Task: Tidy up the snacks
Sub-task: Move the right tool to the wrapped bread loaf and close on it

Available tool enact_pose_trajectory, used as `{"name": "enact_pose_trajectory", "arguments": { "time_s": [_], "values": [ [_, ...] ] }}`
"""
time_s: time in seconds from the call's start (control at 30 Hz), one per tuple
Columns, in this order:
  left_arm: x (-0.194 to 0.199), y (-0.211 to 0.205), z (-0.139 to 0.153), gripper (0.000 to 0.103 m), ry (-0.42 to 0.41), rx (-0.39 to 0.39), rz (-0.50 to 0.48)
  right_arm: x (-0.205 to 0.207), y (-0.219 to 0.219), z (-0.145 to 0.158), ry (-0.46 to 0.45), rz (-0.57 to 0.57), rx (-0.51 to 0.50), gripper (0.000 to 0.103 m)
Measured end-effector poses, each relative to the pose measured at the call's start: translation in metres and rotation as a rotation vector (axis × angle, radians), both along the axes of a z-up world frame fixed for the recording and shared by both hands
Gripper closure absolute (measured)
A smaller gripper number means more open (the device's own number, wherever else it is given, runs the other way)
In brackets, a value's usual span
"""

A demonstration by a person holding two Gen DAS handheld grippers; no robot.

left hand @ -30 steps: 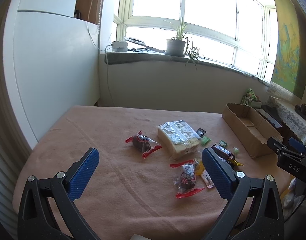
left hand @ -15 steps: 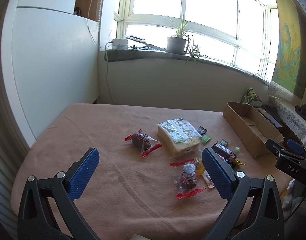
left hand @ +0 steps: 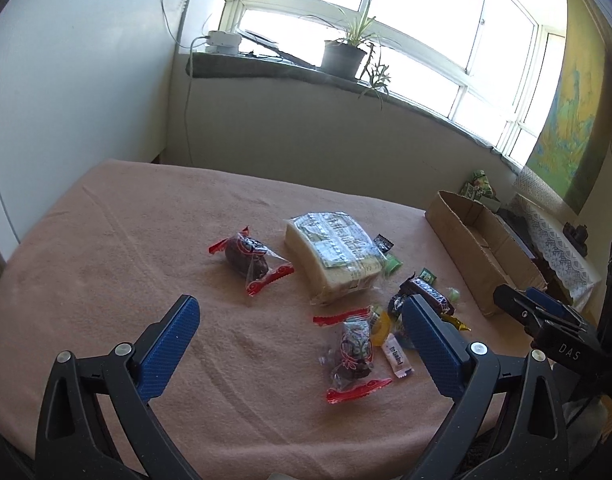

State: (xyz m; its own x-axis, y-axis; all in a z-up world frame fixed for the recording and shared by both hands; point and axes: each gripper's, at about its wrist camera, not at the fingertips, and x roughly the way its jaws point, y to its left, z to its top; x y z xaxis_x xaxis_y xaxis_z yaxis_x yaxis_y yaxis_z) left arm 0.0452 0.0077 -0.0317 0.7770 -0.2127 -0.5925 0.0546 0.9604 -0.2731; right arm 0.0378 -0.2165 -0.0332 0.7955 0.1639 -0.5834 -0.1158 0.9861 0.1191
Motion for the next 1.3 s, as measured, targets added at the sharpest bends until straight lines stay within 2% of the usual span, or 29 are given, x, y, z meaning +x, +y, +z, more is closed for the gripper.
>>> {"name": "enact_pose_trajectory", "arguments": {
  "time_s": [0.03,0.13,0.23,0.3,0.37,0.5,0.6,0.77,0.97,1.1,1.17,1.3],
  "values": [
    [0.004,0.0,-0.003,0.009,0.016,-0.017,-0.01,0.005,0.001,0.0,0.012,0.021,0.021,0.0],
    [0.014,-0.002,-0.008,0.01,0.039,-0.041,-0.033,0.021,0.008,-0.001,0.032,0.078,0.047,0.0],
    [0.027,-0.003,-0.013,0.024,0.071,-0.092,-0.069,0.043,0.015,-0.003,0.068,0.139,0.08,0.0],
    [0.036,-0.004,-0.016,0.027,0.081,-0.117,-0.086,0.059,0.019,-0.006,0.105,0.174,0.107,0.0],
    [0.044,-0.007,-0.019,0.034,0.096,-0.129,-0.108,0.075,0.024,-0.01,0.144,0.211,0.136,0.007],
    [0.061,-0.012,-0.025,0.035,0.125,-0.159,-0.143,0.106,0.031,-0.02,0.239,0.281,0.231,0.013],
    [0.073,-0.015,-0.029,0.035,0.148,-0.175,-0.158,0.126,0.04,-0.028,0.292,0.311,0.259,0.015],
    [0.086,-0.022,-0.036,0.035,0.176,-0.161,-0.169,0.152,0.058,-0.039,0.388,0.372,0.317,0.026],
    [0.098,-0.024,-0.044,0.035,0.205,-0.148,-0.171,0.173,0.077,-0.053,0.457,0.391,0.314,0.036],
    [0.101,-0.024,-0.047,0.037,0.218,-0.142,-0.173,0.177,0.088,-0.057,0.485,0.411,0.307,0.039],
    [0.103,-0.025,-0.049,0.042,0.229,-0.144,-0.18,0.176,0.092,-0.059,0.494,0.423,0.301,0.042],
    [0.107,-0.022,-0.054,0.042,0.247,-0.162,-0.188,0.178,0.095,-0.062,0.5,0.419,0.292,0.042]
  ]
}}
